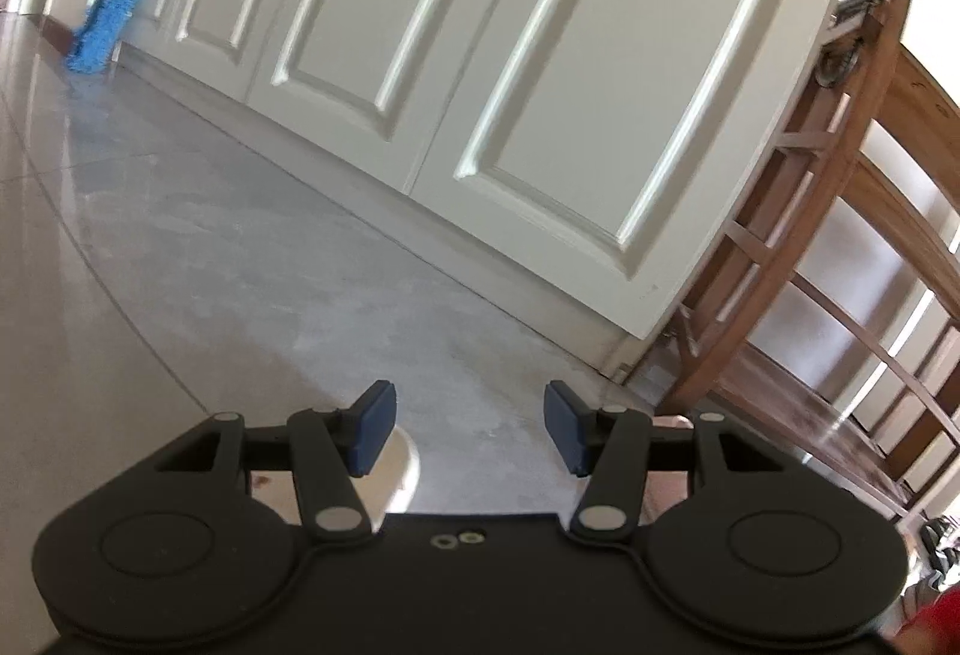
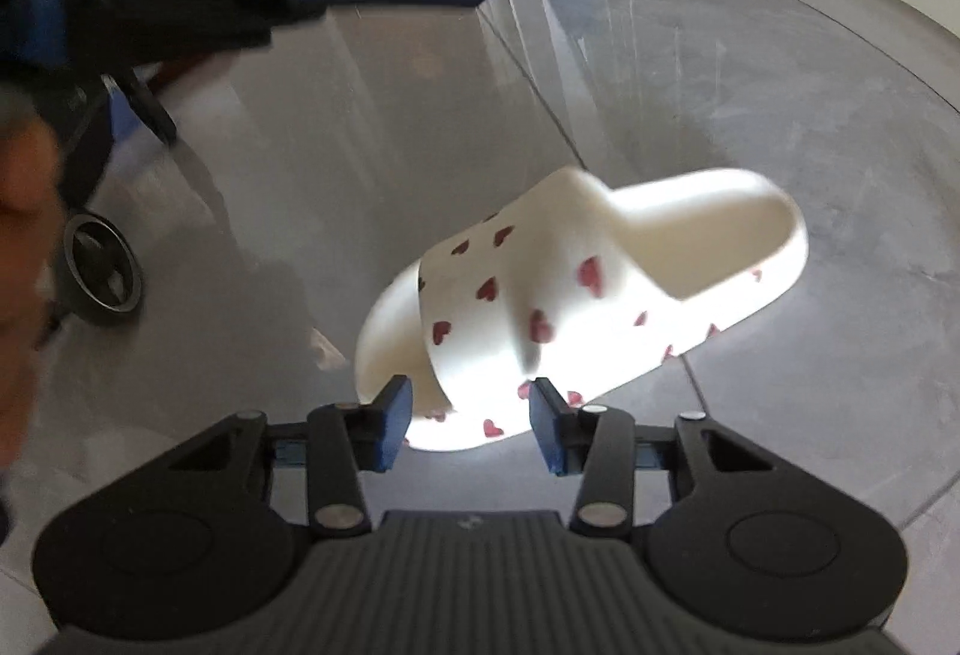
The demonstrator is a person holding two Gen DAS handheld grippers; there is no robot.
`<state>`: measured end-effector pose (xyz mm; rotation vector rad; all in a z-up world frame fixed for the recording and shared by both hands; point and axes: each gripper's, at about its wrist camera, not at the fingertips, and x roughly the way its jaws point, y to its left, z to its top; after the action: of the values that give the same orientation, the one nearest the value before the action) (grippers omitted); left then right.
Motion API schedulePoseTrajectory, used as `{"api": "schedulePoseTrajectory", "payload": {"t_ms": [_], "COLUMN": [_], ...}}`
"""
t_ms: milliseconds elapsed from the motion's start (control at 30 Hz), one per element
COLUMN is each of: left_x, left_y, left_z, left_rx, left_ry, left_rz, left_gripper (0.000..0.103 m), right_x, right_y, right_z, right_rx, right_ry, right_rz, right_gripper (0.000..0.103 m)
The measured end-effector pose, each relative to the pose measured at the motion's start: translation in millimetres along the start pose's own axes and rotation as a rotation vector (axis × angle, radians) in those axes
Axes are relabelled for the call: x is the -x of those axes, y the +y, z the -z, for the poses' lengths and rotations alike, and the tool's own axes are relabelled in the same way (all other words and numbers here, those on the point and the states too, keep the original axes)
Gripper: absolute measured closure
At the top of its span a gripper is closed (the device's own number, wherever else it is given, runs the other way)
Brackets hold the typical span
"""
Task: Organize scattered shoes
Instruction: 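Move the left tool to the orange textured slide and grasp it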
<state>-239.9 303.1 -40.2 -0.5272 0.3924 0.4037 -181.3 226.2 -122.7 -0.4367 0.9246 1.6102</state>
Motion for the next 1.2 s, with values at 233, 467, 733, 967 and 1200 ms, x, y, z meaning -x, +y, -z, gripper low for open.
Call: {"api": "schedulePoseTrajectory", "payload": {"t_ms": [233, 467, 733, 967, 1200], "left_x": [-58.8, -116.1, -172.6, -219.0, -238.8], "left_y": [-78.0, -191.0, -313.8, -401.0, -426.9], "left_z": [18.6, 61.2, 142.5, 217.6, 252.6], "left_rx": [-0.123, -0.327, -0.478, -0.536, -0.604], "left_ry": [0.177, 0.366, 0.542, 0.697, 0.770], "left_rz": [0.254, 0.540, 0.772, 0.883, 0.926], "left_gripper": [0.049, 0.049, 0.049, 0.049, 0.068], "right_x": [114.1, 223.0, 359.7, 450.0, 466.8], "right_y": [-65.4, -118.5, -134.0, -133.4, -114.0], "right_z": [64.1, 168.4, 267.9, 331.4, 365.7], "right_rx": [-0.025, -0.263, -0.573, -0.742, -0.787], "right_ry": [0.079, 0.036, -0.073, -0.171, -0.170], "right_rz": [0.279, 0.623, 1.025, 1.197, 1.196], "right_gripper": [0.056, 0.057, 0.058, 0.057, 0.057]}}
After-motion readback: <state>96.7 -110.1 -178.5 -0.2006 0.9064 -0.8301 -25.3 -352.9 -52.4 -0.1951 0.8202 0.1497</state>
